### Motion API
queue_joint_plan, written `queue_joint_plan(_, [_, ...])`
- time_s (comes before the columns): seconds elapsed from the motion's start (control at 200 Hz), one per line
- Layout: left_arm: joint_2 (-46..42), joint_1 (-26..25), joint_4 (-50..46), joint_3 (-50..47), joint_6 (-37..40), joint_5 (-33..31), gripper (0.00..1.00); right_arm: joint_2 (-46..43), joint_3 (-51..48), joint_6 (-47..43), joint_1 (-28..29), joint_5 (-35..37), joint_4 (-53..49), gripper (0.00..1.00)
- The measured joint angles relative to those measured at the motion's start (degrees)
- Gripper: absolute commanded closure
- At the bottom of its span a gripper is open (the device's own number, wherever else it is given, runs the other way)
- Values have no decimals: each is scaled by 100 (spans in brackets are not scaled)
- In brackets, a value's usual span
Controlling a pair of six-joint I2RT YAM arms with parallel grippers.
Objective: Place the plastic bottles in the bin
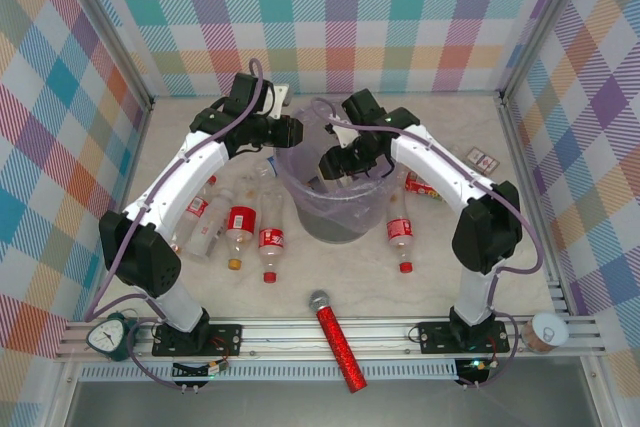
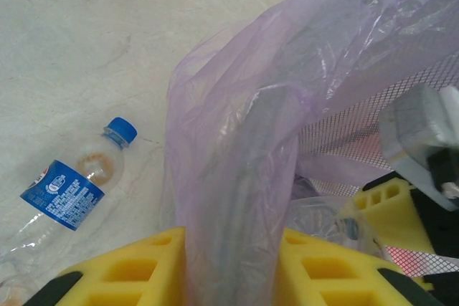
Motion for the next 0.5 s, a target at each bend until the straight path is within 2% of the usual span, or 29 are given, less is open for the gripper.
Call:
queue_joint_plan(0.335, [-4, 0, 4, -9, -13, -4, 69, -50, -107, 22, 0, 81, 168, 24])
queue_joint_plan(0.5, [-4, 0, 4, -9, -13, -4, 69, -205, -105, 22, 0, 127, 162, 23])
